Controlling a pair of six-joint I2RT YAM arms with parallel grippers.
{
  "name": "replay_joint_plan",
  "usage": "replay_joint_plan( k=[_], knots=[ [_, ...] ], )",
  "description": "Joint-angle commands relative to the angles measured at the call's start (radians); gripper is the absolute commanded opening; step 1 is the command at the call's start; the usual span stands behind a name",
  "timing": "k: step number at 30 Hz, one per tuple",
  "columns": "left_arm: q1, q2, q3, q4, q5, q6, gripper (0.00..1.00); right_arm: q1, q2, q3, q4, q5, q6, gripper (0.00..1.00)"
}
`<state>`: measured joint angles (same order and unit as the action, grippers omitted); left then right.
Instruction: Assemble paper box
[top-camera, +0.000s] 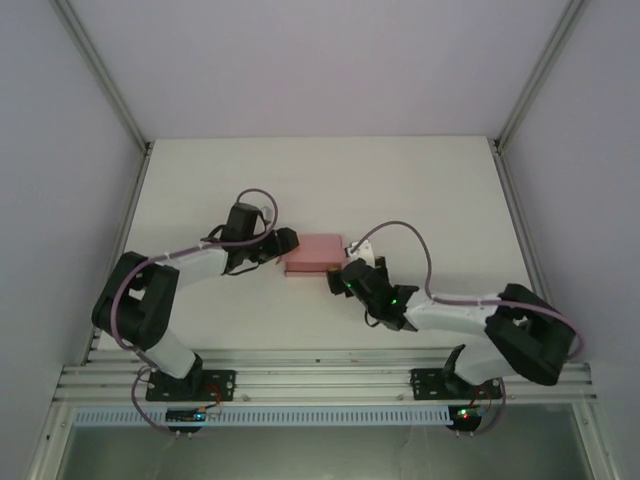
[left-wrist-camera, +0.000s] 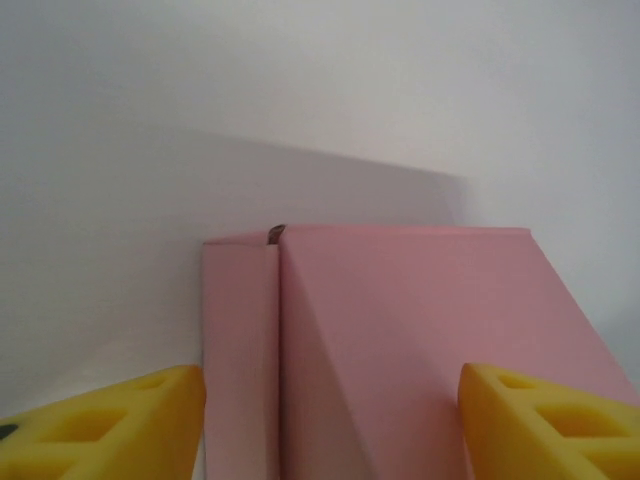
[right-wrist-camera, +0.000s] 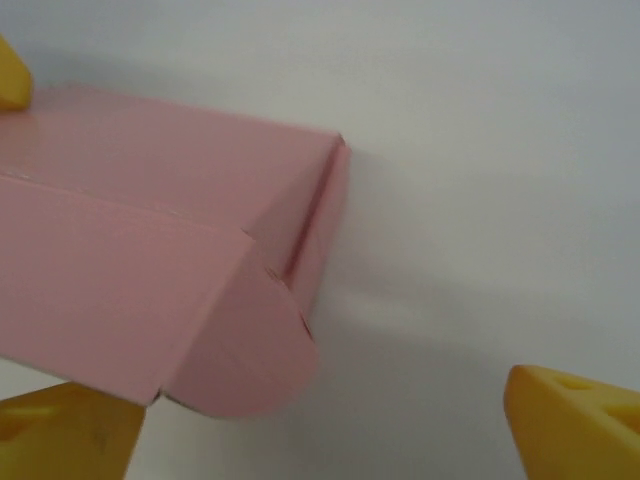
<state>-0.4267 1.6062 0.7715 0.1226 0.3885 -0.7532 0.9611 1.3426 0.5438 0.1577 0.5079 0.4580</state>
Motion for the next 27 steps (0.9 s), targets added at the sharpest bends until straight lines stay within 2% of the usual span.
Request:
replay_joint_plan(
  k=[1, 7, 10, 13, 17, 21, 24, 27],
  knots=[
    [0.011, 0.036, -0.017, 0.076, 0.048, 0.0, 0.61, 0.001, -0.089, 0.011, -0.333, -0.09, 0.093, 0.99],
    [0.02, 0.079, -0.031, 0.139, 0.085, -0.013, 0.49, -0.053, -0.246, 0.008, -0.458, -0.217, 0.107, 0.99],
    [0.026, 0.097, -0.045, 0.183, 0.113, -0.021, 0.42, -0.143, -0.282, 0.012, -0.428, -0.361, 0.139, 0.99],
    [0.035, 0.111, -0.068, 0.235, 0.143, -0.039, 0.3, -0.253, -0.28, 0.021, -0.378, -0.526, 0.173, 0.99],
    [0.055, 0.128, -0.119, 0.374, 0.203, -0.093, 0.26, -0.356, -0.225, 0.064, -0.311, -0.665, 0.184, 0.99],
    [0.086, 0.153, -0.163, 0.505, 0.27, -0.153, 0.19, -0.416, -0.137, 0.121, -0.281, -0.735, 0.224, 0.99],
    [0.113, 0.184, -0.203, 0.652, 0.335, -0.21, 0.12, -0.452, -0.055, 0.156, -0.218, -0.839, 0.242, 0.99],
    [0.139, 0.223, -0.23, 0.77, 0.384, -0.254, 0.1, -0.47, 0.043, 0.199, -0.159, -0.934, 0.26, 0.99]
  ],
)
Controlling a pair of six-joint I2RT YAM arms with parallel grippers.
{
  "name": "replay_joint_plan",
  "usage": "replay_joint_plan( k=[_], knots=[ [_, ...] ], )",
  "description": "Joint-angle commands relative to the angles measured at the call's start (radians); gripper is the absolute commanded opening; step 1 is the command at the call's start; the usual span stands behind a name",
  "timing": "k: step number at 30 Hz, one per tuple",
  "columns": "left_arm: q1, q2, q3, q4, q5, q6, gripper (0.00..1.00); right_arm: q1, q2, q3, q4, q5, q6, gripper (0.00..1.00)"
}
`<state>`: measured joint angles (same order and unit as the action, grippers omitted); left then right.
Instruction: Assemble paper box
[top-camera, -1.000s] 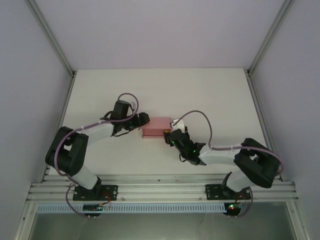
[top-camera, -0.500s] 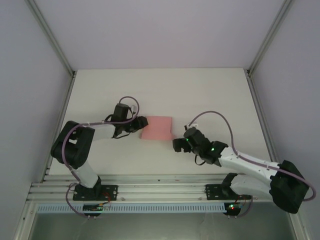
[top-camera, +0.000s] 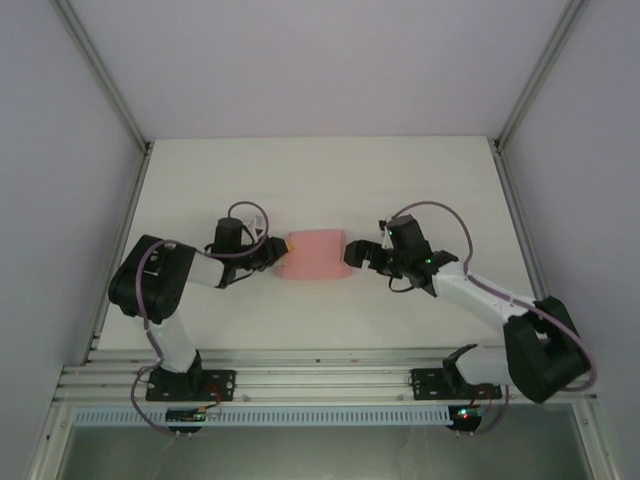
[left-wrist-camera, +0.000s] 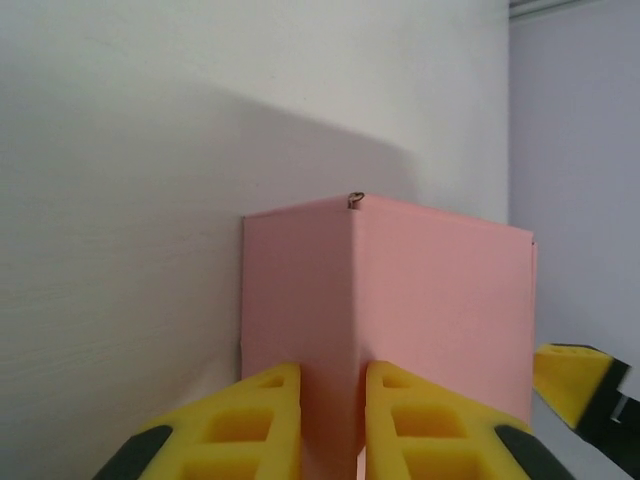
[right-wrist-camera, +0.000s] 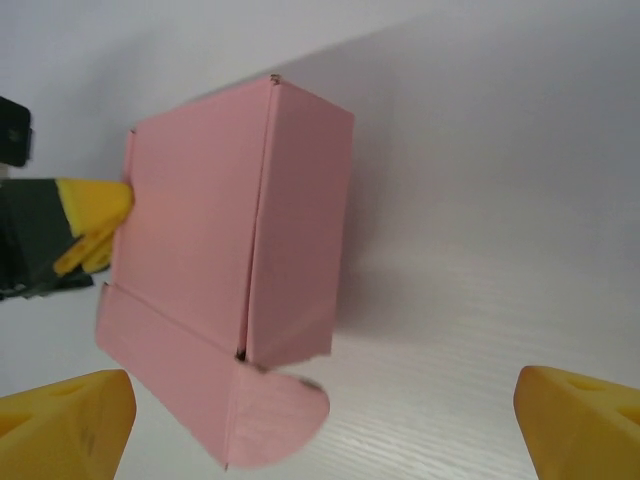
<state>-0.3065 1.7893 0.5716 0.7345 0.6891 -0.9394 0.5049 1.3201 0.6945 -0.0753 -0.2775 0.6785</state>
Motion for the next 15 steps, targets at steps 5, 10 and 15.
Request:
replay_joint_plan(
  k=[5, 10, 15],
  knots=[
    [0.024, 0.068, -0.031, 0.201, 0.122, -0.065, 0.11, -0.016, 0.233, 0.148, 0.115, -0.235, 0.043, 0.99],
    [0.025, 0.055, -0.029, 0.171, 0.123, -0.036, 0.12, -0.018, 0.364, 0.201, 0.198, -0.324, 0.099, 0.95],
    [0.024, 0.053, -0.023, 0.178, 0.128, -0.033, 0.13, -0.026, 0.425, 0.166, 0.41, -0.386, 0.242, 0.82]
  ],
)
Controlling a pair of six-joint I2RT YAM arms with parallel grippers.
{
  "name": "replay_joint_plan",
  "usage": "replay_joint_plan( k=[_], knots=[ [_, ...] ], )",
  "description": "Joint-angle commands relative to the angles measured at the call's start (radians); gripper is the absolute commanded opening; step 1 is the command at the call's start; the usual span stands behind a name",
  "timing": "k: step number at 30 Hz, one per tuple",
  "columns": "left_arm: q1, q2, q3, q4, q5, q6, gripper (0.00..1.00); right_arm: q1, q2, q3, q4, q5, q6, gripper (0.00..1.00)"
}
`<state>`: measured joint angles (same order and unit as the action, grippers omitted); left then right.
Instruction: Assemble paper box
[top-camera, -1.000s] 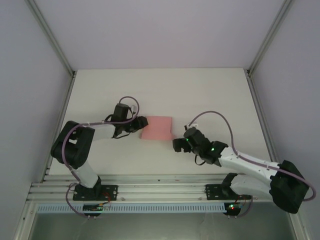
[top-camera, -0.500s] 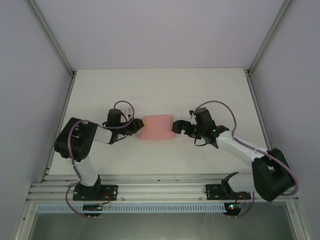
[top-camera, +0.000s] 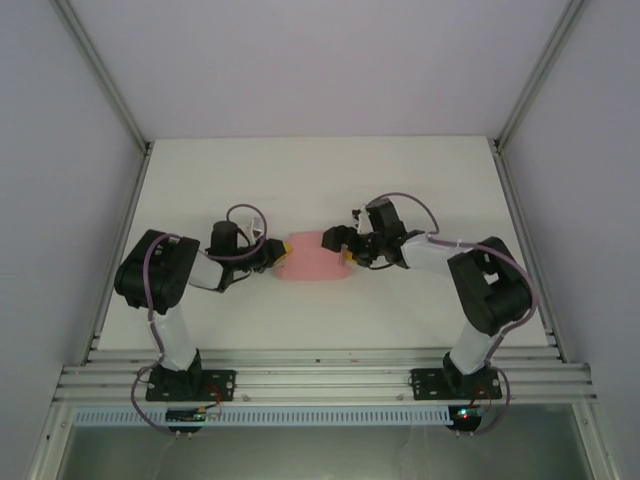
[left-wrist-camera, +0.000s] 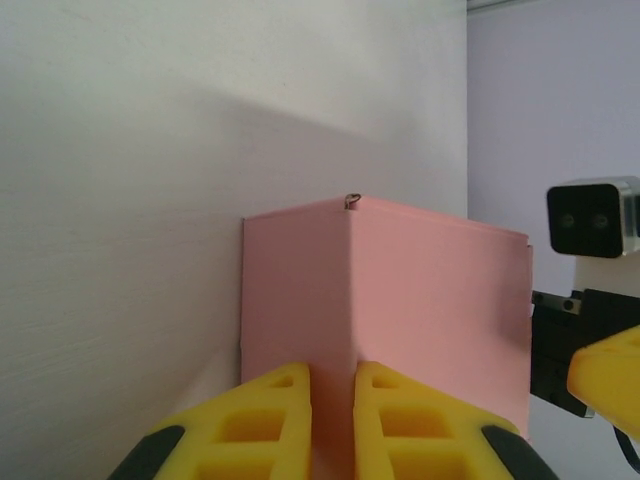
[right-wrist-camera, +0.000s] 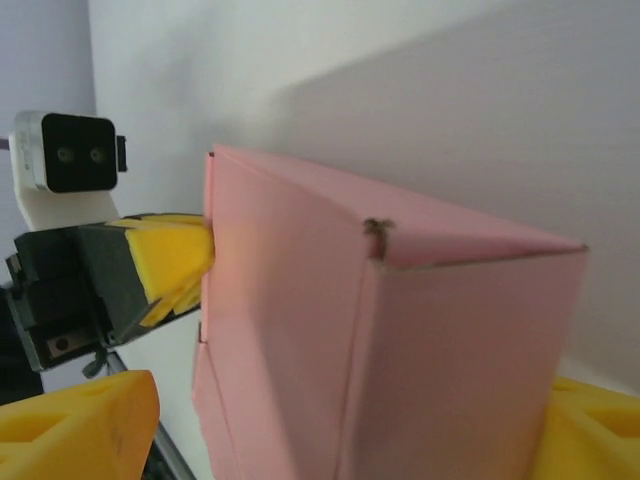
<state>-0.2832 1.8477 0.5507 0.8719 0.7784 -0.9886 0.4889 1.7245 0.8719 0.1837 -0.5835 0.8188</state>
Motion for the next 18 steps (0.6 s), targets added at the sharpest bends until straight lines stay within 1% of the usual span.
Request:
replay_joint_plan(
  k=[1, 4, 6, 7, 9, 11, 12, 14, 15, 18],
  knots=[
    [0.001, -0.006, -0.001, 0.042, 0.04, 0.016, 0.15, -0.015, 0.027, -0.023, 0.202, -0.095, 0.128, 0.78],
    [0.002, -0.027, 0.006, 0.043, 0.045, 0.023, 0.21, -0.021, 0.024, -0.058, 0.301, -0.114, 0.186, 0.68],
    [0.001, -0.054, 0.019, 0.018, 0.044, 0.046, 0.26, -0.026, 0.009, -0.07, 0.304, -0.106, 0.197, 0.61],
    [0.002, -0.075, 0.029, -0.005, 0.042, 0.063, 0.29, -0.029, -0.002, -0.075, 0.294, -0.102, 0.195, 0.58],
    [0.002, -0.122, 0.051, -0.069, 0.034, 0.101, 0.39, -0.036, -0.026, -0.086, 0.275, -0.092, 0.198, 0.53],
    [0.003, -0.188, 0.078, -0.168, 0.01, 0.164, 0.44, -0.044, -0.057, -0.105, 0.27, -0.085, 0.209, 0.51],
    [0.003, -0.225, 0.089, -0.228, -0.013, 0.199, 0.52, -0.048, -0.073, -0.113, 0.269, -0.081, 0.219, 0.51],
    [0.001, -0.308, 0.114, -0.358, -0.067, 0.288, 0.83, -0.055, -0.112, -0.124, 0.252, -0.085, 0.231, 0.51],
    [0.0, -0.35, 0.123, -0.413, -0.097, 0.334, 1.0, -0.058, -0.13, -0.123, 0.227, -0.083, 0.238, 0.5],
    [-0.033, -0.472, 0.161, -0.588, -0.172, 0.532, 1.0, -0.073, -0.183, -0.114, 0.119, -0.09, 0.255, 0.5]
  ],
)
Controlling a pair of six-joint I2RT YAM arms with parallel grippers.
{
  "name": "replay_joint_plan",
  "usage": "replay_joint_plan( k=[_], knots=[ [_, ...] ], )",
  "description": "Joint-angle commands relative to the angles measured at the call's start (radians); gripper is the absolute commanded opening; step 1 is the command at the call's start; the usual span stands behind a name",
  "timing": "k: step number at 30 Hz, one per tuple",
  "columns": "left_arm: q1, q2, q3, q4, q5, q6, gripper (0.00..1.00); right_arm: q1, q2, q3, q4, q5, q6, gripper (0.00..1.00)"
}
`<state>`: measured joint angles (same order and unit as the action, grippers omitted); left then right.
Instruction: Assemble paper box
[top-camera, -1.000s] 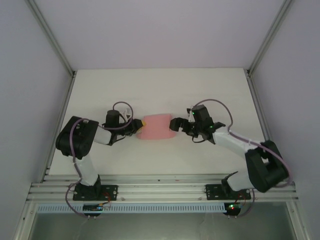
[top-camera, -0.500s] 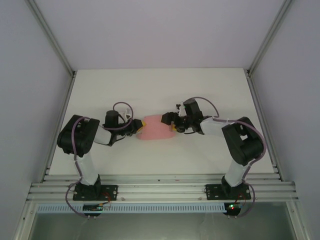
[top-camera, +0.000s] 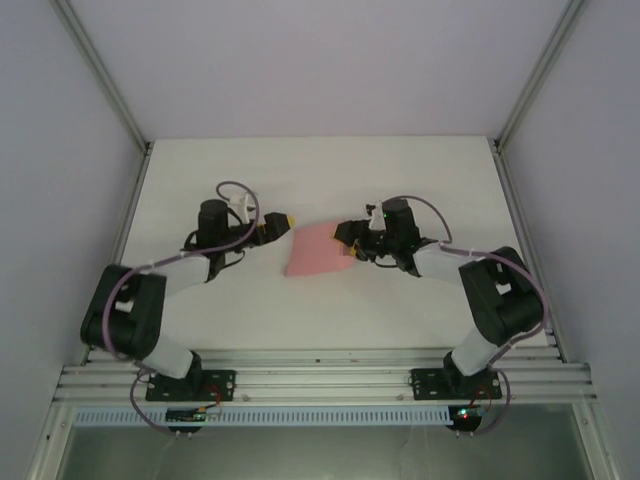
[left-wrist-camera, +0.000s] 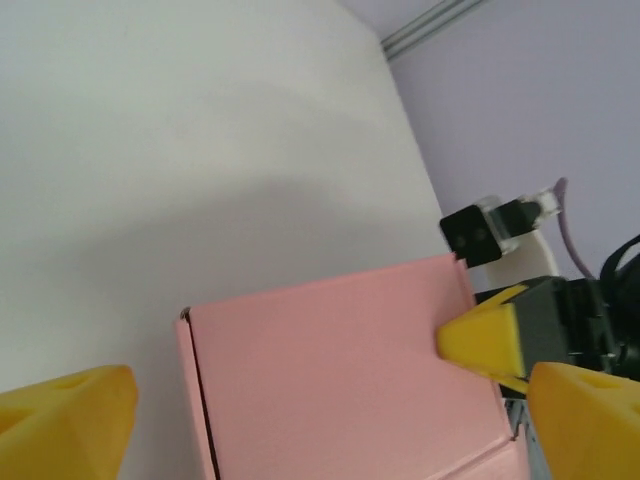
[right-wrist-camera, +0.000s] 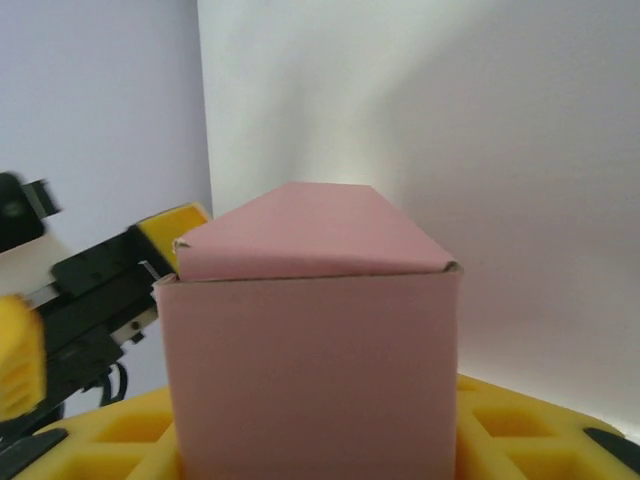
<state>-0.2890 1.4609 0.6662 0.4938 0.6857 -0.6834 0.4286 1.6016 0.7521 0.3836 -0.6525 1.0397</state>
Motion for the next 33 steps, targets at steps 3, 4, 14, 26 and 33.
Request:
replay_joint_plan(
  k=[3, 4, 14, 26, 33],
  knots=[
    [-0.149, -0.169, 0.125, -0.447, -0.229, 0.503, 1.0, -0.041, -0.107, 0.031, -0.215, -0.057, 0.05, 0.48],
    [-0.2, -0.183, 0.149, -0.509, -0.275, 0.596, 1.0, -0.052, -0.12, 0.036, -0.229, -0.078, 0.059, 0.48],
    [-0.535, -0.218, 0.193, -0.653, -0.625, 1.086, 1.0, -0.199, -0.161, 0.126, -0.632, -0.302, 0.219, 0.44],
    [-0.621, -0.075, 0.252, -0.685, -0.754, 1.21, 1.0, -0.238, -0.115, 0.066, -0.582, -0.421, 0.364, 0.37],
    [-0.621, -0.057, 0.23, -0.564, -0.766, 1.249, 0.82, -0.215, -0.117, 0.042, -0.514, -0.447, 0.417, 0.37]
  ],
)
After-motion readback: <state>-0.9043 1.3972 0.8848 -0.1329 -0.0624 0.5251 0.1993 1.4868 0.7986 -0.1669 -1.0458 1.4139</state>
